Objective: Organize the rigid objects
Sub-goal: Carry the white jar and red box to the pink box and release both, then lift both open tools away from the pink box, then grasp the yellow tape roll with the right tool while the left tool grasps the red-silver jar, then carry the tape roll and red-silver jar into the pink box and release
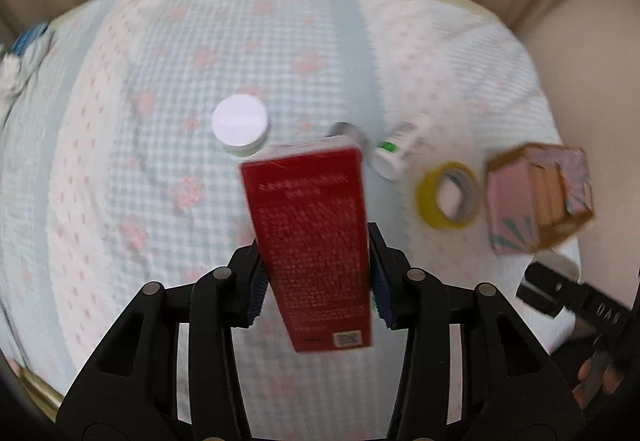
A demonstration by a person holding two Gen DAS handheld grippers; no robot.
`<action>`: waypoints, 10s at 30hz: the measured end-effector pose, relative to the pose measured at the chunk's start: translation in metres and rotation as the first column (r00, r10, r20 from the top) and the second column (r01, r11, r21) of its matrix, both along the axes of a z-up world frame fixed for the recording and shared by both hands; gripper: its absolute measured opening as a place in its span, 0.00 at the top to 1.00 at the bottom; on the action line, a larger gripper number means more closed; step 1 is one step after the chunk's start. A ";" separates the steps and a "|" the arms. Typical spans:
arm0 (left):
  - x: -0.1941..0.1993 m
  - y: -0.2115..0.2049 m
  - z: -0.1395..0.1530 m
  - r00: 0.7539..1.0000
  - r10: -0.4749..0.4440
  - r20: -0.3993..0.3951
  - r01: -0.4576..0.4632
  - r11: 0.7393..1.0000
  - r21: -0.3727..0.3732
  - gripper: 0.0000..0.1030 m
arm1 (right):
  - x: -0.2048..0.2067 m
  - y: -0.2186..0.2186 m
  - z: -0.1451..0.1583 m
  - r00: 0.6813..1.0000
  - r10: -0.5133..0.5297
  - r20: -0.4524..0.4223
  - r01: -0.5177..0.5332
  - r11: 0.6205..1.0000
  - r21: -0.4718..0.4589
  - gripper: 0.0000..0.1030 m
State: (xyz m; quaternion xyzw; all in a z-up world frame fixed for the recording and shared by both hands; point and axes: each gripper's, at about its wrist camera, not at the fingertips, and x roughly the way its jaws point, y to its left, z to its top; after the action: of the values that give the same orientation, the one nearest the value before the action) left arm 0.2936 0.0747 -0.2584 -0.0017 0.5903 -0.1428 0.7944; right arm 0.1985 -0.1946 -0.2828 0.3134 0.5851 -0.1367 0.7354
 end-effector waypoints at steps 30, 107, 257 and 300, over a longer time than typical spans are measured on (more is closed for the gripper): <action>-0.074 -0.295 0.079 0.985 -0.150 0.090 0.166 0.963 -0.211 0.64 | -0.073 -0.246 0.100 0.987 0.088 0.134 -0.063 0.981 -0.181 0.49; -0.107 -0.202 0.095 0.973 -0.142 0.181 0.132 0.989 0.068 0.00 | -0.077 -0.206 0.108 0.879 0.411 0.242 -0.321 0.885 -0.338 0.00; -0.004 -0.402 -0.048 0.960 -0.275 -0.045 0.272 0.960 -0.064 0.51 | 0.011 -0.357 -0.035 0.996 0.084 0.004 -0.084 0.995 0.050 0.05; -0.043 -0.359 0.018 0.963 -0.270 0.027 0.270 0.962 -0.023 0.00 | -0.032 -0.358 0.006 0.983 -0.075 0.169 0.067 0.996 0.056 0.00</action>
State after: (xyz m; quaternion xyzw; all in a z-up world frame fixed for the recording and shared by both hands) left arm 0.2502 -0.2839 -0.2401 0.0701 0.5735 -0.2575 0.7745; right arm 0.1668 -0.5530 -0.2770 0.3629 0.5116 -0.1208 0.7694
